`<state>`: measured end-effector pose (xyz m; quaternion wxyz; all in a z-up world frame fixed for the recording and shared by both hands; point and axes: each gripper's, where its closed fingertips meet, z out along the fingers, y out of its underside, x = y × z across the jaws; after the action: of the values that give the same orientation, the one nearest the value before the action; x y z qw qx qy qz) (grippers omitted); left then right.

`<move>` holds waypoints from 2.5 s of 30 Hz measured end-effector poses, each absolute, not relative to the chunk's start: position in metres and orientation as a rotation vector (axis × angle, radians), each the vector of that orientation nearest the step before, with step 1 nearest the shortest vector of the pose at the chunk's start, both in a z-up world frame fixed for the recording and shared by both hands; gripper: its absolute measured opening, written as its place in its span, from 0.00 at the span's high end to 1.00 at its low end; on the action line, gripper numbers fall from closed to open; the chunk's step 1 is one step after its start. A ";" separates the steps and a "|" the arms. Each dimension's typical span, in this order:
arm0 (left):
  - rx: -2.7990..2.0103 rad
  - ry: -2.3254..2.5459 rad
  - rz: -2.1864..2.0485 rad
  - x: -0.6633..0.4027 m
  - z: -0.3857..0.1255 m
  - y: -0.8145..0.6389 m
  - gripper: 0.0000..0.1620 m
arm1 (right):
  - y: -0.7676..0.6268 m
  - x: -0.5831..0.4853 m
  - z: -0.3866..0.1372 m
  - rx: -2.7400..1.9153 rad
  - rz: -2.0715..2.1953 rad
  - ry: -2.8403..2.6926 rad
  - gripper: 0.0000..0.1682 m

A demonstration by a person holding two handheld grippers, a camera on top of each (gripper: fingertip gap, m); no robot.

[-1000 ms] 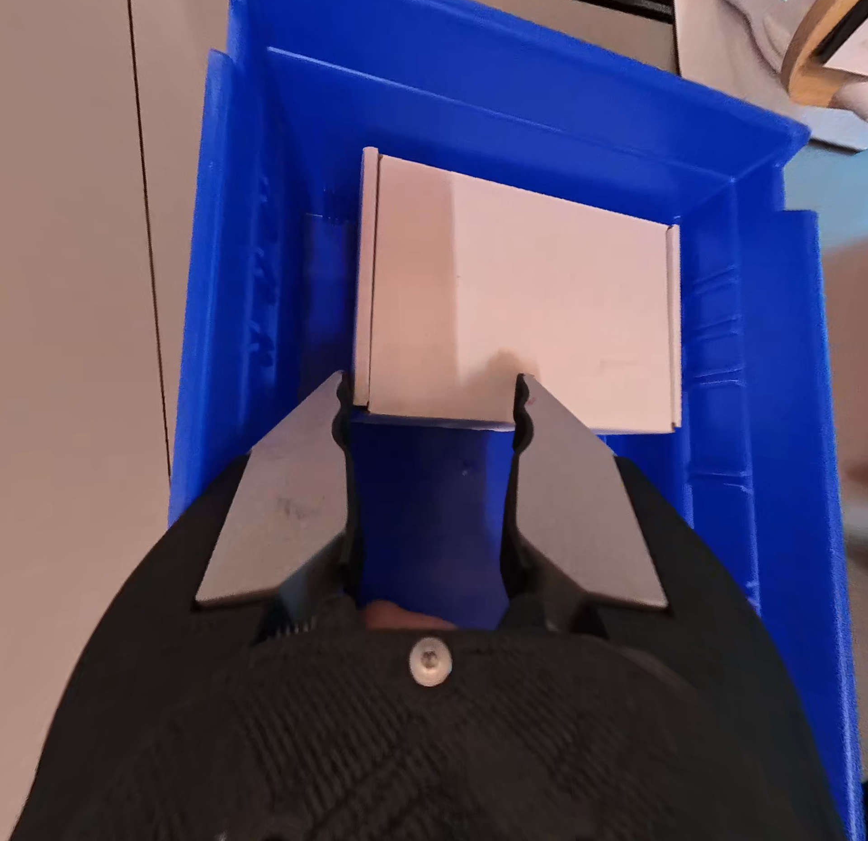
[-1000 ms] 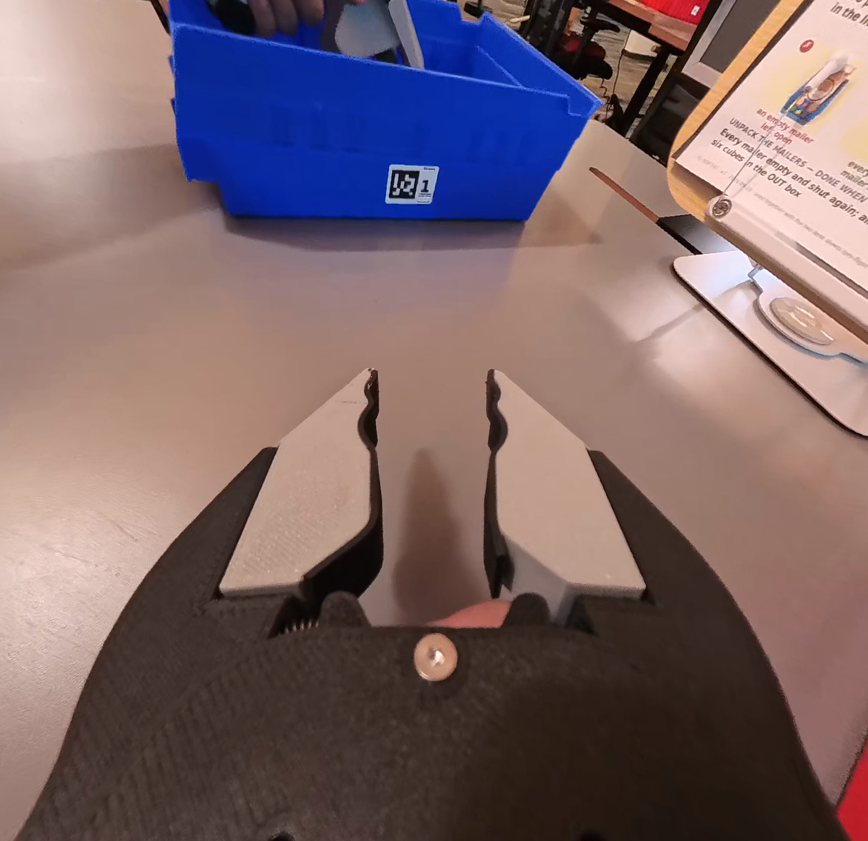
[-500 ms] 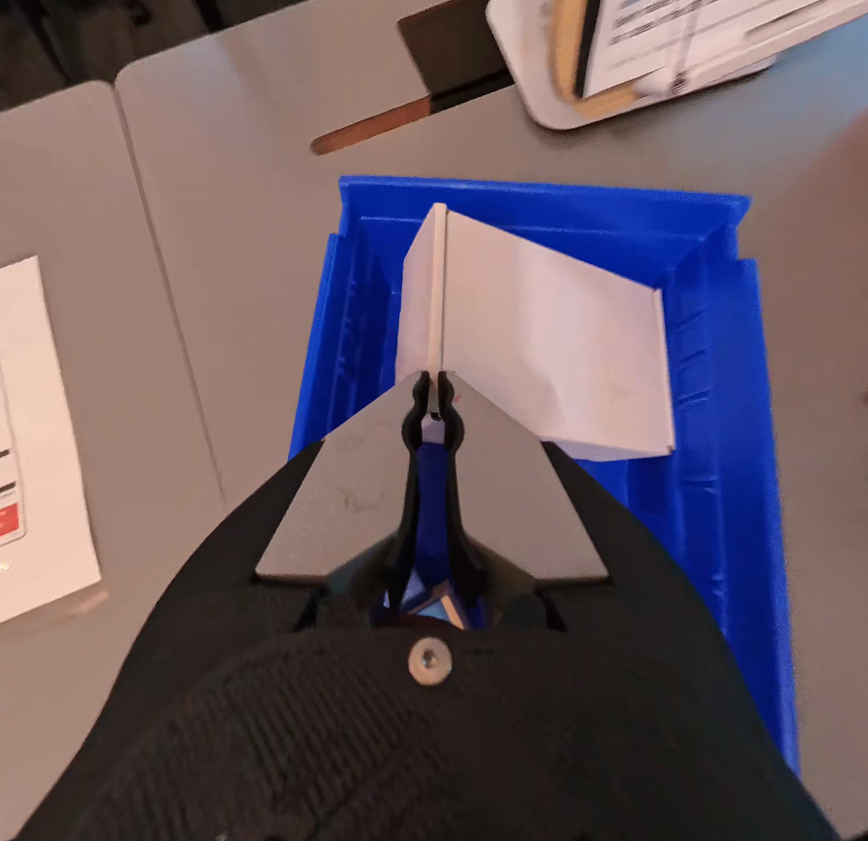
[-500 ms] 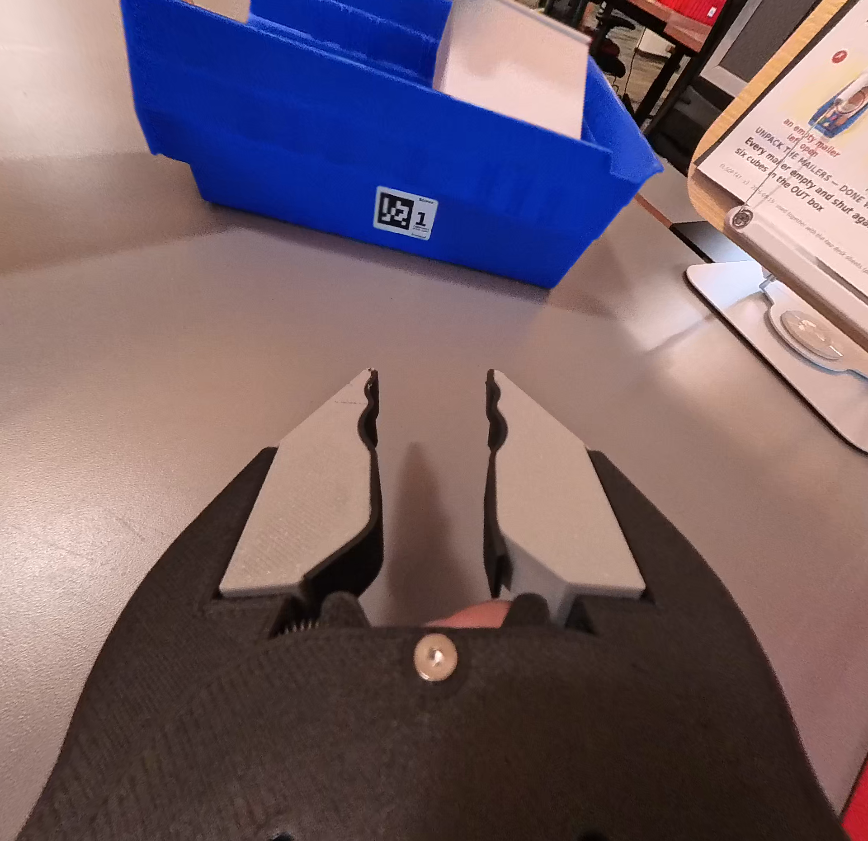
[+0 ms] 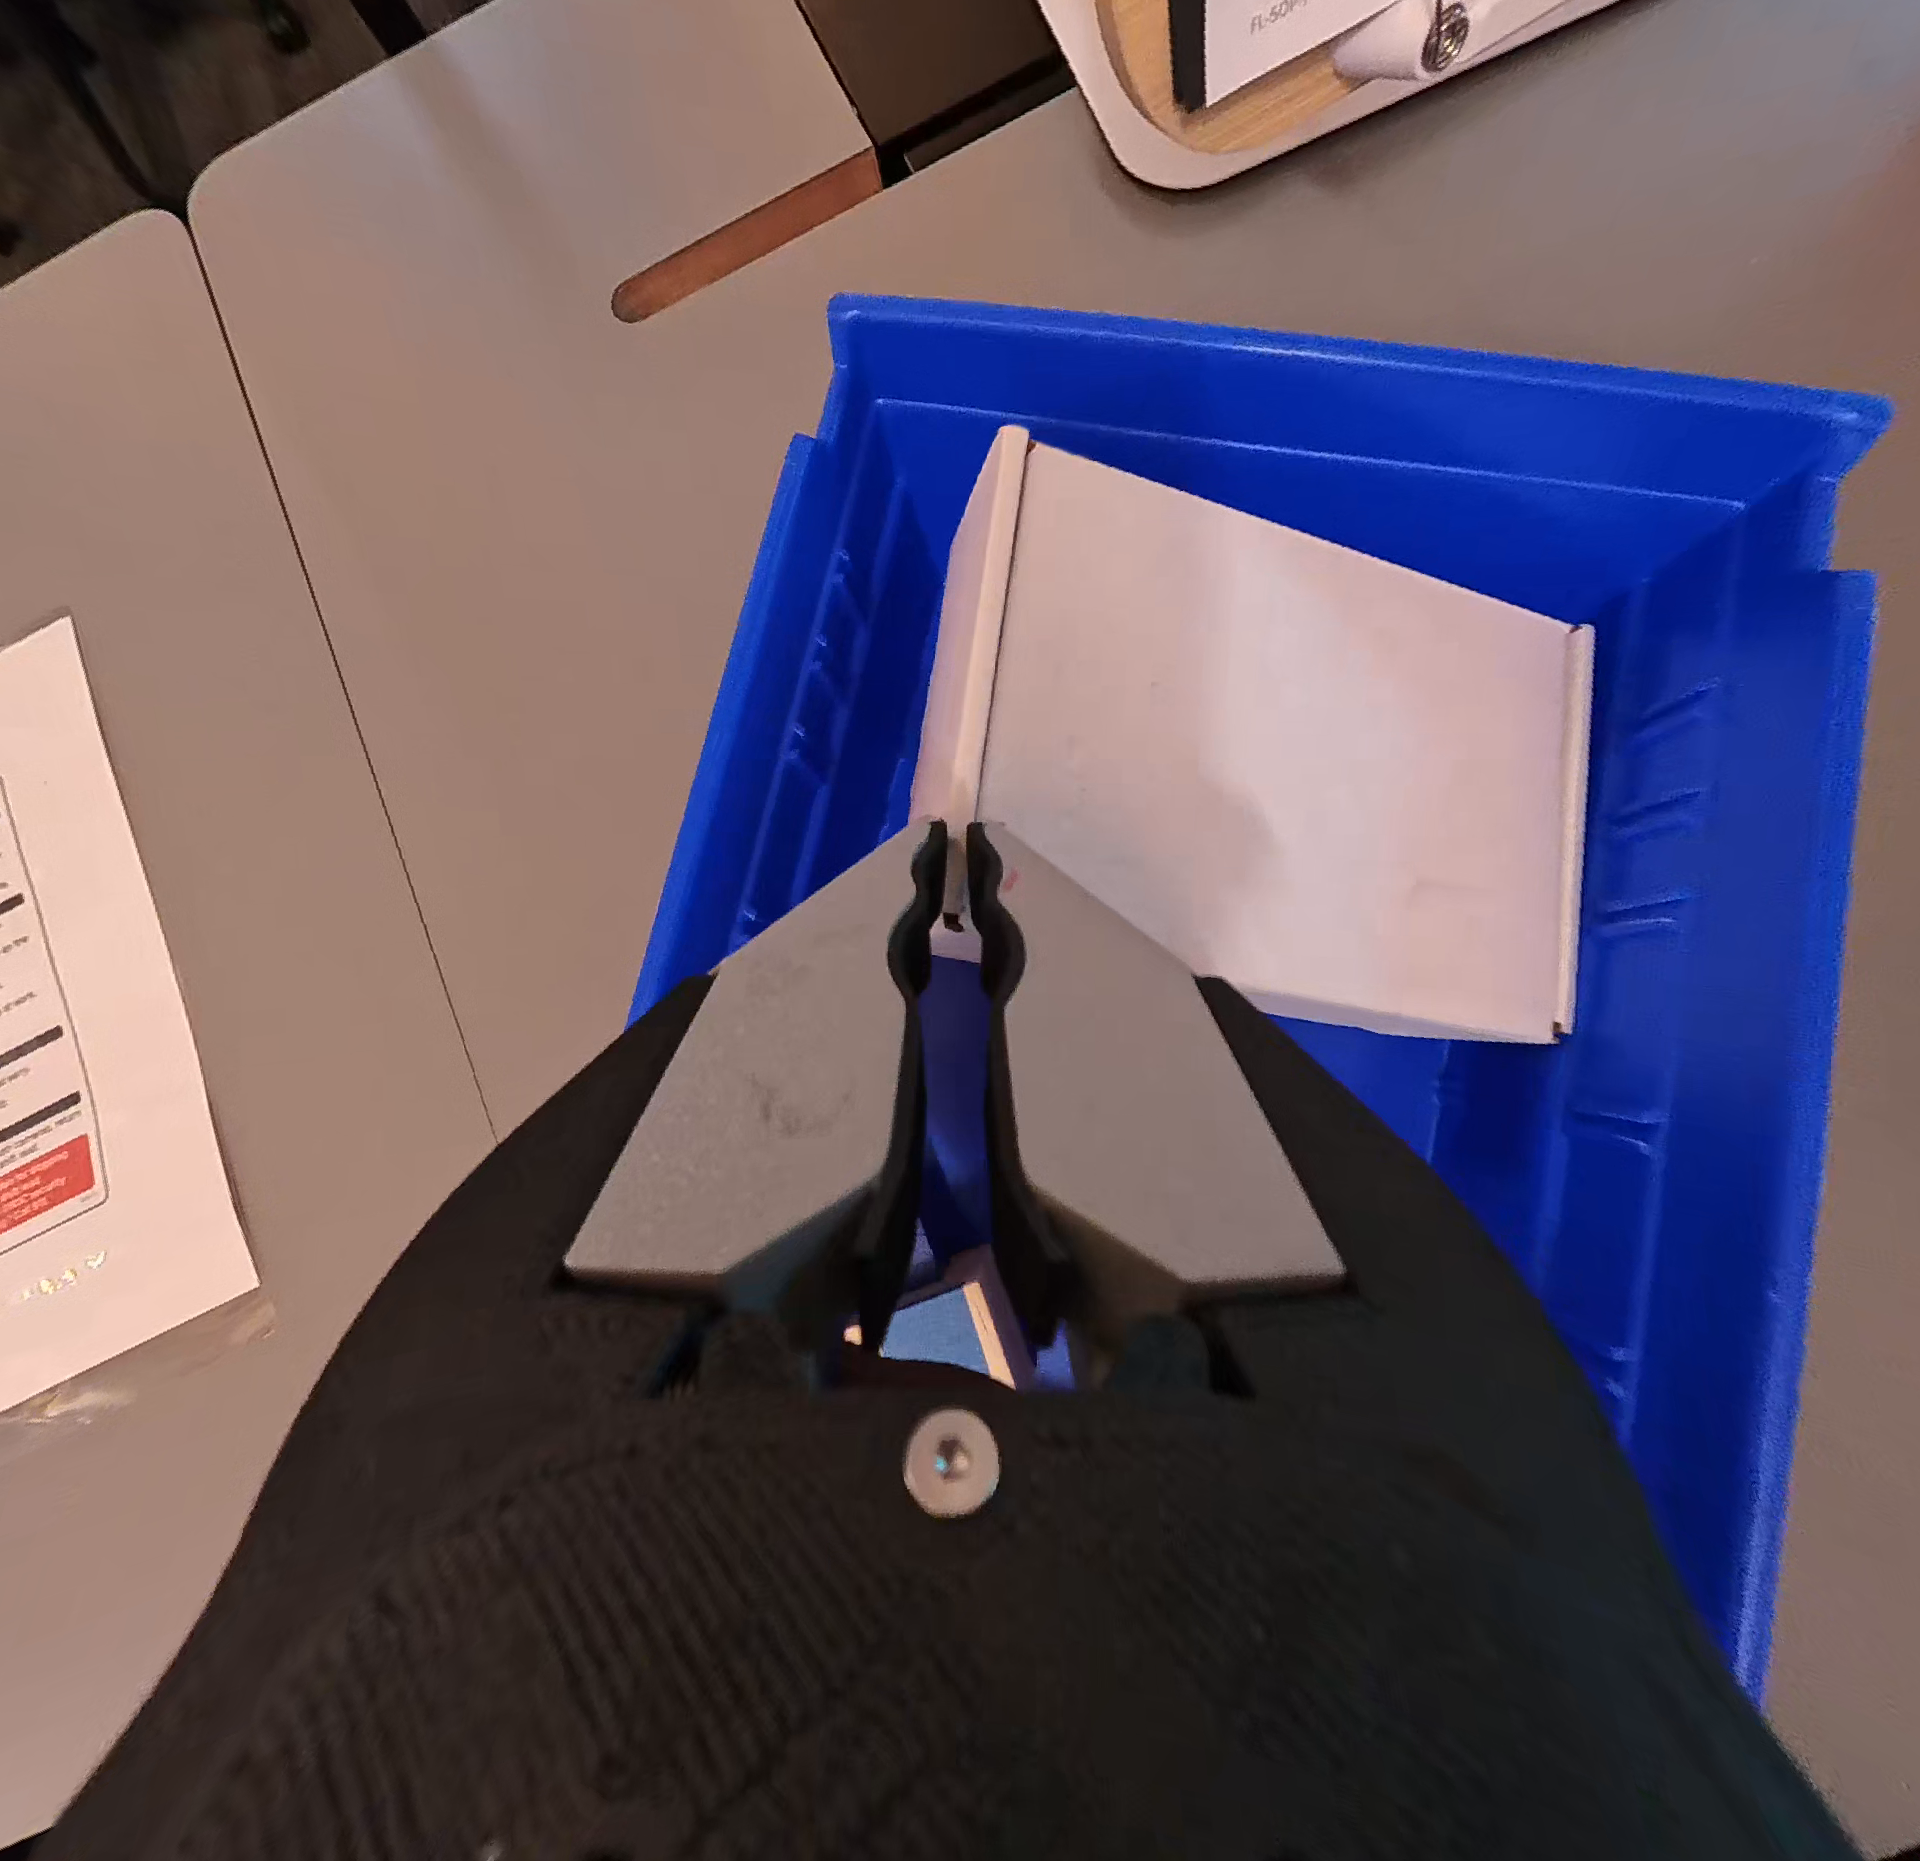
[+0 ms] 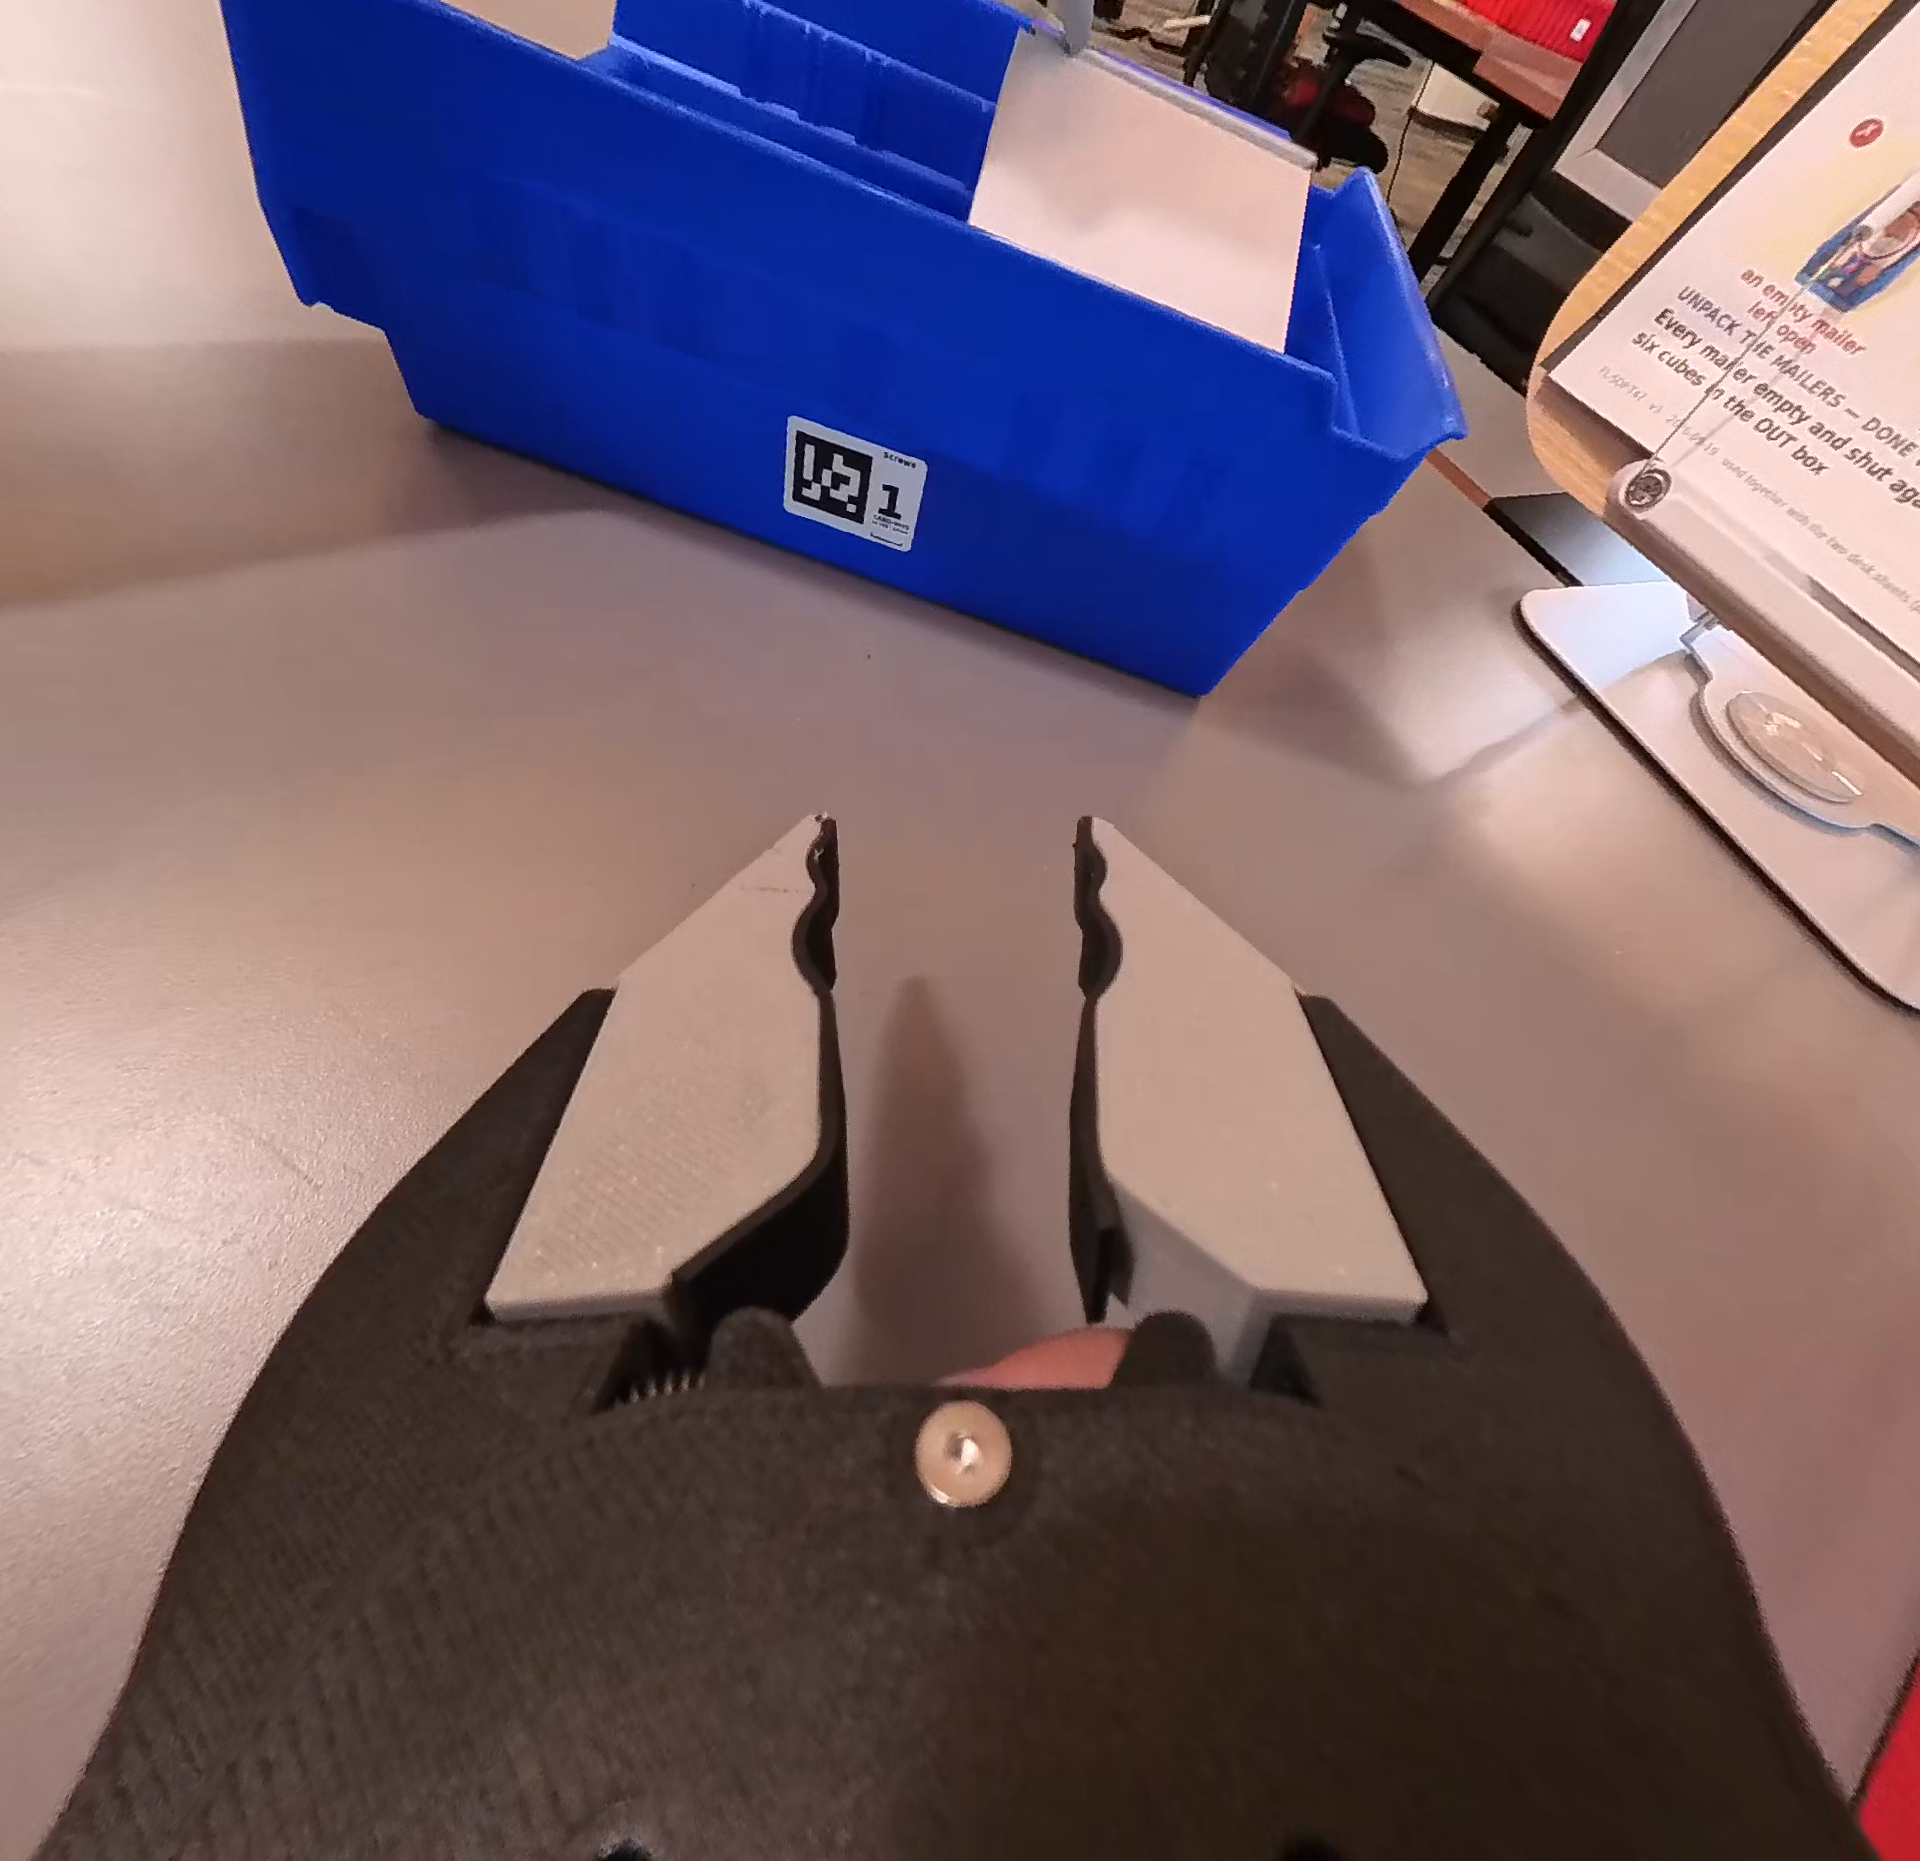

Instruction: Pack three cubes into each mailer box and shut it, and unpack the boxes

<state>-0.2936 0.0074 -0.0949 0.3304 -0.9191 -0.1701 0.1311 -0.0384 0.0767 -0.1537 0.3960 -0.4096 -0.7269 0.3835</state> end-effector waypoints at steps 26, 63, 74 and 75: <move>-2.305 -0.265 0.268 -0.248 -0.052 0.030 1.00 | 0.069 -0.069 -0.151 -1.108 1.079 -1.836 0.76; -2.042 -0.428 -0.194 -0.198 -0.033 -0.068 0.44 | 0.060 -0.112 -0.144 -1.048 1.016 -1.756 0.74; -2.101 -0.121 -0.062 -0.159 -0.074 -0.110 0.37 | 0.055 -0.113 -0.145 -1.026 1.011 -1.776 0.73; -2.143 -0.091 -0.043 -0.154 -0.088 -0.106 0.38 | 0.053 -0.112 -0.144 -1.015 1.015 -1.776 0.73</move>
<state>-0.1539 -0.1064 -0.0880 0.4779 -0.8775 -0.0372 -0.0177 -0.1123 0.0529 -0.1441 0.4159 -0.4041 -0.7074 0.4041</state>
